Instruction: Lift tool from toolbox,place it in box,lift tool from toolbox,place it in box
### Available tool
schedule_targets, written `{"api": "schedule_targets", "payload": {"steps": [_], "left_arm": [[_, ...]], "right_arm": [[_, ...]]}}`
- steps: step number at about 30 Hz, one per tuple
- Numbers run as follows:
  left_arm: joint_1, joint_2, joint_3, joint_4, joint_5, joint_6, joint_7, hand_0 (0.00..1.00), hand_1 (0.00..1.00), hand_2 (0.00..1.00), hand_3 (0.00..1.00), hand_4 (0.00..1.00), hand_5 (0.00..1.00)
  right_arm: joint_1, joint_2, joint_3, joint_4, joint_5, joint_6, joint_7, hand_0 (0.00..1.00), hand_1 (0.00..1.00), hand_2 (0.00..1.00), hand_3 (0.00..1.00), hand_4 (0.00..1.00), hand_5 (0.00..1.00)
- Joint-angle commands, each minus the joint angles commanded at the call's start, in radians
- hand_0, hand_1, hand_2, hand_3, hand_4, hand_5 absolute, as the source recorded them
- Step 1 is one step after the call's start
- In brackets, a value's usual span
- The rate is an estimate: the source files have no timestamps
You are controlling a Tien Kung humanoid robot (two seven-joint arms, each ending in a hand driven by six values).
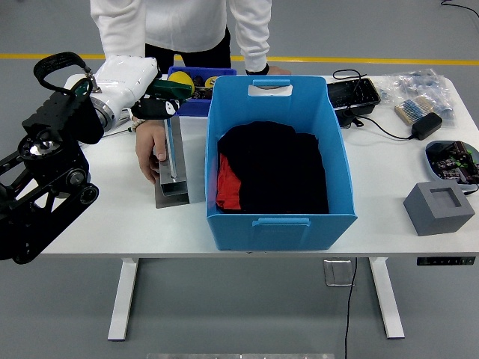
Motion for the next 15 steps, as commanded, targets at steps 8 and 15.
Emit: {"api": "schedule_targets", "payload": {"steps": [8,15], "left_arm": [[-0.019,0.012,0.002,-0.018,-0.023,-0.004,-0.006,0.174,0.025,0.032,0.077,0.598,0.425],[-0.048,0.029,0.005,-0.037,-0.061,-0.011,-0.008,0.171,0.023,0.032,0.077,0.596,0.415]], "right_arm": [[0.0,-0.001,0.0,-0.001,0.002,0.0,0.0,0.676,0.642,0.708,0.575,0.781,0.729],[0.001,-0.002,0.004,-0.001,0.003,0.0,0.0,0.677,0.643,0.708,0.575,0.78,0.729]]}}
